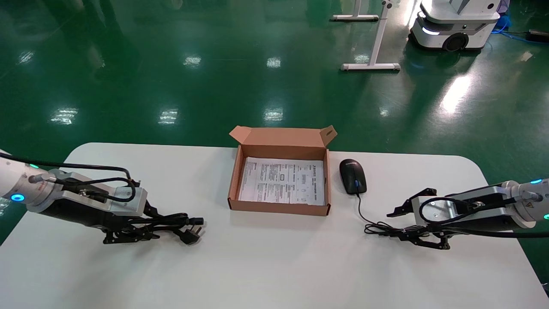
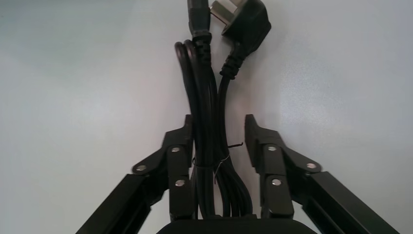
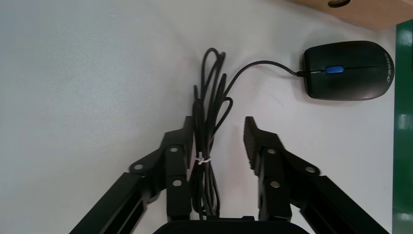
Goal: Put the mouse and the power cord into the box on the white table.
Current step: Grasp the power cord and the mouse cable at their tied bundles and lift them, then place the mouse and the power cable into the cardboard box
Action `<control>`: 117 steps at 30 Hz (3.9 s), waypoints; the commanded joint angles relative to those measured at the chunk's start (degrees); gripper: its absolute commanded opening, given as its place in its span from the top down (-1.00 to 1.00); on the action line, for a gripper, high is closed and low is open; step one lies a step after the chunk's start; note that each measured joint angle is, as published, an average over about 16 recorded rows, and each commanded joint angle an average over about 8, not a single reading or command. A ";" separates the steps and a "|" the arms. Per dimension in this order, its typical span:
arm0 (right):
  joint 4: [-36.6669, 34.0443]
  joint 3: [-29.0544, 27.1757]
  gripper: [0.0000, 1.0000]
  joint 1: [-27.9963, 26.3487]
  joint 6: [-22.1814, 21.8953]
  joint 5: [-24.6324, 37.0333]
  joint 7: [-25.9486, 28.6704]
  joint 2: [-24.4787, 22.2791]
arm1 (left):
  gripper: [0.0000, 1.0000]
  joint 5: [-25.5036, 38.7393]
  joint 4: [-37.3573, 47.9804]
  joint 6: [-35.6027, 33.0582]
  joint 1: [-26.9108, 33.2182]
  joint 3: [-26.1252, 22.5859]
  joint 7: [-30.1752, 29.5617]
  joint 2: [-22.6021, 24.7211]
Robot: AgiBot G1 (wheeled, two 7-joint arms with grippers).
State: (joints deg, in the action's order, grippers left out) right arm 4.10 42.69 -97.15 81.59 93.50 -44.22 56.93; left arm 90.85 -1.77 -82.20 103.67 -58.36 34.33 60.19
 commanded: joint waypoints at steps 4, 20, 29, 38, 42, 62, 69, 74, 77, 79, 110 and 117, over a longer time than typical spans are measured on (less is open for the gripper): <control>0.04 0.00 1.00 0.02 0.02 -0.01 0.00 -0.01 | 1.00 -0.01 -0.03 -0.01 0.01 0.00 -0.01 -0.02; 0.44 -1.48 1.00 -4.84 3.98 -2.10 2.96 -2.55 | 1.00 -3.20 1.14 -5.65 3.93 2.19 -1.30 -3.89; 3.39 -3.90 1.00 -13.44 3.59 -5.25 8.11 -2.53 | 1.00 -9.95 1.54 -7.06 13.46 6.87 -3.77 -9.12; 5.85 -6.71 1.00 -18.33 -0.94 -9.16 11.35 4.17 | 1.00 -16.41 1.09 0.22 20.58 11.36 -7.29 -6.50; 6.09 -7.38 1.00 -18.65 -2.31 -10.21 11.17 7.14 | 1.00 -17.76 0.35 2.57 22.37 12.31 -7.97 -4.34; 2.69 -6.37 1.00 -14.33 -3.41 -9.29 5.17 14.18 | 1.00 -18.29 0.26 3.70 24.22 12.68 -8.16 -2.11; 1.16 -5.10 1.00 -11.54 -2.82 -7.63 3.02 15.39 | 1.00 -18.35 0.52 3.43 24.33 12.72 -8.27 -1.96; 0.37 -4.39 1.00 -9.64 -3.01 -6.71 1.96 17.08 | 1.00 -17.99 0.61 2.73 24.65 12.46 -8.43 -2.18; 0.06 -4.07 1.00 -8.67 -3.50 -6.30 1.42 18.27 | 1.00 -17.72 0.67 2.31 24.84 12.27 -8.60 -2.27; -0.08 -3.86 0.95 -8.07 -3.75 -6.07 1.30 19.01 | 1.00 -17.57 0.70 2.07 24.92 12.16 -8.73 -2.27; 1.93 -3.14 -1.00 -8.79 -4.32 -6.84 3.89 16.94 | 1.00 -15.45 1.28 -1.78 19.00 10.62 -8.79 1.31; 0.79 -3.09 -1.00 -15.01 -2.06 -6.33 5.65 7.82 | 1.00 -16.01 0.49 -1.83 10.99 10.96 -5.96 8.15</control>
State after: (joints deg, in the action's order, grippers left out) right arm 5.30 39.84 -111.60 79.52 87.48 -38.87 65.19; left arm 75.06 -1.19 -83.37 115.14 -47.55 28.45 68.12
